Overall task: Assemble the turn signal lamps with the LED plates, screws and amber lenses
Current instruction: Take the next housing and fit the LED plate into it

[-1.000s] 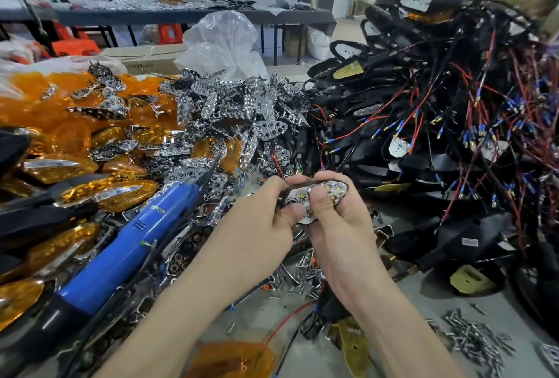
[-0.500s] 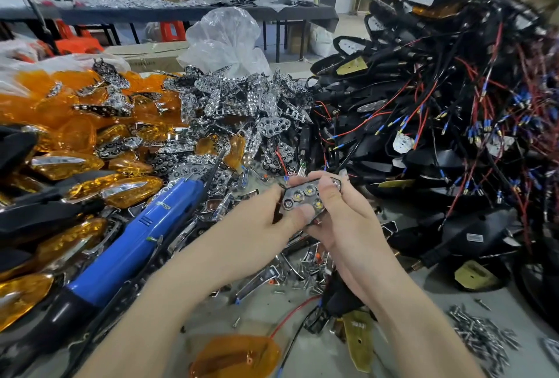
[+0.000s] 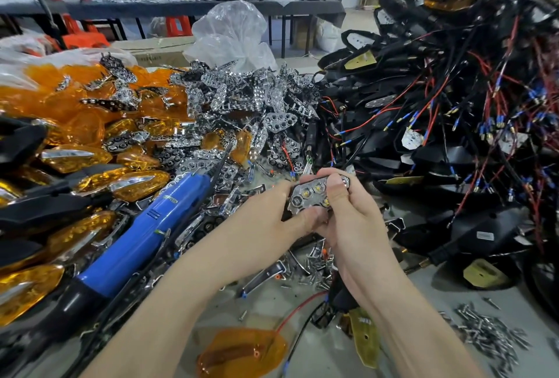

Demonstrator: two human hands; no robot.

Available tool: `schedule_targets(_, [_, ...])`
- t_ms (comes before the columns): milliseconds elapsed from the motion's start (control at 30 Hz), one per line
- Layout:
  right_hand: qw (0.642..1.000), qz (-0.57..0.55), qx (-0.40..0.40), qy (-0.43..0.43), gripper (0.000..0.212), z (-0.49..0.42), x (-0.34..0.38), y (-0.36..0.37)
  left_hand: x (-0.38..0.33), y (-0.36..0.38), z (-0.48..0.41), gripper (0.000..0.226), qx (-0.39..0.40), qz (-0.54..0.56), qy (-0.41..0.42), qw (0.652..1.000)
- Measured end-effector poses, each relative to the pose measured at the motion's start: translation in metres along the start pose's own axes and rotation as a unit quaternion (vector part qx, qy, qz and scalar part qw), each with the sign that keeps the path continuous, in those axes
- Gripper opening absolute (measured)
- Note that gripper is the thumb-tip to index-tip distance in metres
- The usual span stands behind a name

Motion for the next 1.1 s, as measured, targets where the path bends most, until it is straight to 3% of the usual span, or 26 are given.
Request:
schedule_targets(167, [0.996,-0.076,0.035,0.006,0.036,0.000,0.004,0.004,-0.011,0.004,-0.001,0.016,-0.004,0.139,-0.008,0.990])
schedule_targets(367, [0.997,-0.068,-0.027,-0.003,0.032,0.007,-0.003,0.002,-0.009,0.007,0.001,0.029,-0.050,0.099,-0.029,0.993])
schedule_targets(500, [0.997,-0.080,0.001,-0.022,0.040,0.006,0.006,0.005,-0.010,0.008,0.002,0.018,-0.085,0.096,-0.036,0.991])
schedule_targets(633, [0.992,-0.123,0.032,0.011,0.029,0.005,0.004,0.010,-0.020,0.007,-0.001,0.013,-0.093,0.160,-0.021,0.983])
schedule_targets(767, [0.988,-0.137,0.031,0.059,0.048,0.005,-0.009,0.013,-0.027,-0.012,0.000,0.020,-0.044,0.060,0.003,0.997])
schedule_targets(833, [0.986,-0.160,0.022,0.053,0.044,0.003,-0.006,0.008,-0.022,-0.030,0.005,0.027,-0.022,-0.007,-0.007,1.000])
schedule_targets(933, [0.972,-0.232,-0.010,0.029,0.037,0.001,0.006,-0.009,-0.010,-0.071,0.019,0.048,-0.056,-0.055,-0.039,0.996])
schedule_targets(1100, [0.958,-0.285,-0.032,0.015,0.027,-0.002,0.018,-0.025,0.005,-0.095,0.037,0.045,-0.044,-0.047,-0.077,0.995])
Point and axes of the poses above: each hand's wrist, its own z-axis away from the middle knuckle, its own y-axis out of the palm, x = y × z, the point moved 8 cm from there along -z, towards the middle knuckle, and after that the axes turned 15 degrees about y, right-handed, at the moved point
